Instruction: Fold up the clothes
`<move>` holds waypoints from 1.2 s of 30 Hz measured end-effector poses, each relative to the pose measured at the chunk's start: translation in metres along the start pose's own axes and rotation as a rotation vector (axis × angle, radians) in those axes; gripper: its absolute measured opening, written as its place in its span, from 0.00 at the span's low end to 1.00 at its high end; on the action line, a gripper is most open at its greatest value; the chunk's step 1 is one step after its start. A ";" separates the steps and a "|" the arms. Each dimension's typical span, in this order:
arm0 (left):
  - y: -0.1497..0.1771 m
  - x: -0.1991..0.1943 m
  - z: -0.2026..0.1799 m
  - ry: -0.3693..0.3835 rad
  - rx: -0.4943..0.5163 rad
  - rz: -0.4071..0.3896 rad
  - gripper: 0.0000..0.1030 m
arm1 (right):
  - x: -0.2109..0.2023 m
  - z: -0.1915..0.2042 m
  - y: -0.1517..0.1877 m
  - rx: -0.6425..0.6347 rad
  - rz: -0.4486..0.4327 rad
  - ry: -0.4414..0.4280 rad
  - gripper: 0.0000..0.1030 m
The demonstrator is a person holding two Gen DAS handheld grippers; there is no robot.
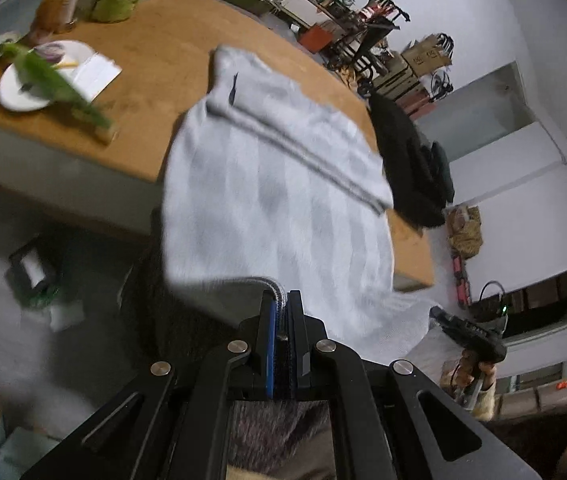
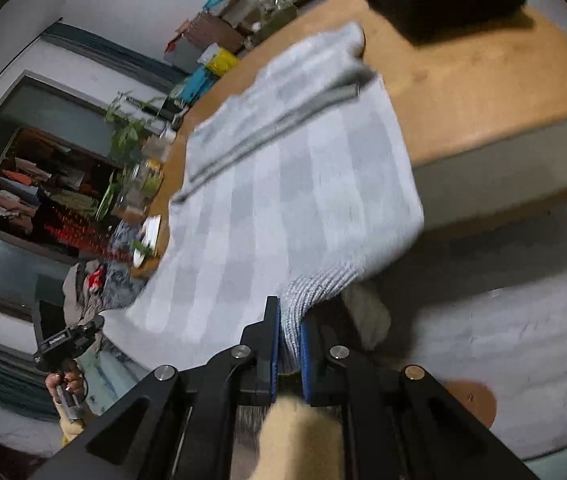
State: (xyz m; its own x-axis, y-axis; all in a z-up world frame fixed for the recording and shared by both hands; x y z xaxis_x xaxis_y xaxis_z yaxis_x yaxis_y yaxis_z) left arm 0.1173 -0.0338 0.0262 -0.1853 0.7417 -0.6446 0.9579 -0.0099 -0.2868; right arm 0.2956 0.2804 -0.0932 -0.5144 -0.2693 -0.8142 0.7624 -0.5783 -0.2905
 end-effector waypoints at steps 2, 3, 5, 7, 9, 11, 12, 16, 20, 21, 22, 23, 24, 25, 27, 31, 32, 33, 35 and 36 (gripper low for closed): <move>-0.028 0.011 0.008 -0.021 -0.038 0.002 0.05 | 0.002 0.001 -0.024 0.009 -0.029 0.003 0.09; -0.045 0.018 0.016 -0.034 -0.069 0.004 0.05 | 0.005 0.002 -0.037 0.018 -0.044 0.000 0.09; -0.075 0.036 0.033 -0.038 -0.132 0.014 0.05 | 0.010 -0.003 -0.061 0.047 -0.068 -0.005 0.09; -0.104 0.055 0.050 -0.042 -0.195 0.022 0.05 | 0.021 -0.009 -0.086 0.084 -0.080 -0.005 0.09; -0.122 0.072 0.062 -0.057 -0.236 0.033 0.05 | 0.037 -0.012 -0.106 0.111 -0.076 0.004 0.09; -0.137 0.091 0.071 -0.084 -0.256 0.056 0.05 | 0.058 -0.015 -0.127 0.135 -0.058 0.025 0.09; -0.144 0.101 0.076 -0.092 -0.280 0.069 0.04 | 0.068 -0.015 -0.137 0.141 -0.048 0.037 0.09; -0.164 0.128 0.093 -0.105 -0.342 0.107 0.04 | 0.102 -0.022 -0.165 0.153 -0.012 0.083 0.09; -0.180 0.146 0.102 -0.123 -0.377 0.123 0.05 | 0.131 -0.031 -0.182 0.178 0.025 0.115 0.09; -0.184 0.149 0.102 -0.120 -0.385 0.122 0.05 | 0.136 -0.033 -0.185 0.185 0.030 0.116 0.10; -0.187 0.150 0.103 -0.121 -0.390 0.121 0.05 | 0.140 -0.035 -0.187 0.192 0.034 0.115 0.10; -0.191 0.152 0.103 -0.122 -0.395 0.119 0.05 | 0.143 -0.037 -0.188 0.199 0.037 0.112 0.10; -0.195 0.153 0.104 -0.126 -0.395 0.119 0.05 | 0.144 -0.039 -0.189 0.204 0.040 0.107 0.10; -0.199 0.155 0.104 -0.131 -0.396 0.118 0.05 | 0.145 -0.041 -0.190 0.210 0.039 0.103 0.10; -0.205 0.157 0.104 -0.140 -0.403 0.113 0.05 | 0.144 -0.046 -0.194 0.229 0.036 0.094 0.11; -0.206 0.161 0.114 -0.190 -0.434 0.126 0.05 | 0.135 -0.058 -0.203 0.271 -0.011 0.139 0.38; -0.206 0.158 0.113 -0.205 -0.427 0.121 0.06 | 0.129 -0.058 -0.205 0.264 -0.039 0.168 0.49; -0.205 0.155 0.112 -0.220 -0.421 0.116 0.06 | 0.121 -0.057 -0.207 0.243 -0.068 0.186 0.49; -0.207 0.142 0.104 -0.298 -0.364 0.084 0.22 | 0.102 -0.048 -0.206 0.162 -0.122 0.197 0.49; -0.210 0.133 0.098 -0.360 -0.316 0.058 0.32 | 0.093 -0.038 -0.202 0.094 -0.153 0.203 0.48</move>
State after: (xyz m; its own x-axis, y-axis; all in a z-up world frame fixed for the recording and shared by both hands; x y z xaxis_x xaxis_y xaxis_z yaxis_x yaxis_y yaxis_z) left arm -0.1295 0.0014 -0.0686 -0.1406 0.4662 -0.8734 0.9782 0.2014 -0.0499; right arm 0.1092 0.4015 -0.1292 -0.5245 -0.0183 -0.8512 0.6372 -0.6715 -0.3782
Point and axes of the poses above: each gripper's, at about its wrist camera, not at the fingertips, and x roughly the way its jaws point, z to its left, y to its underside, the point moved 3 cm from there along x, roughly the way its jaws point, and after that the axes turned 10 degrees about y, right-handed, at the moved point
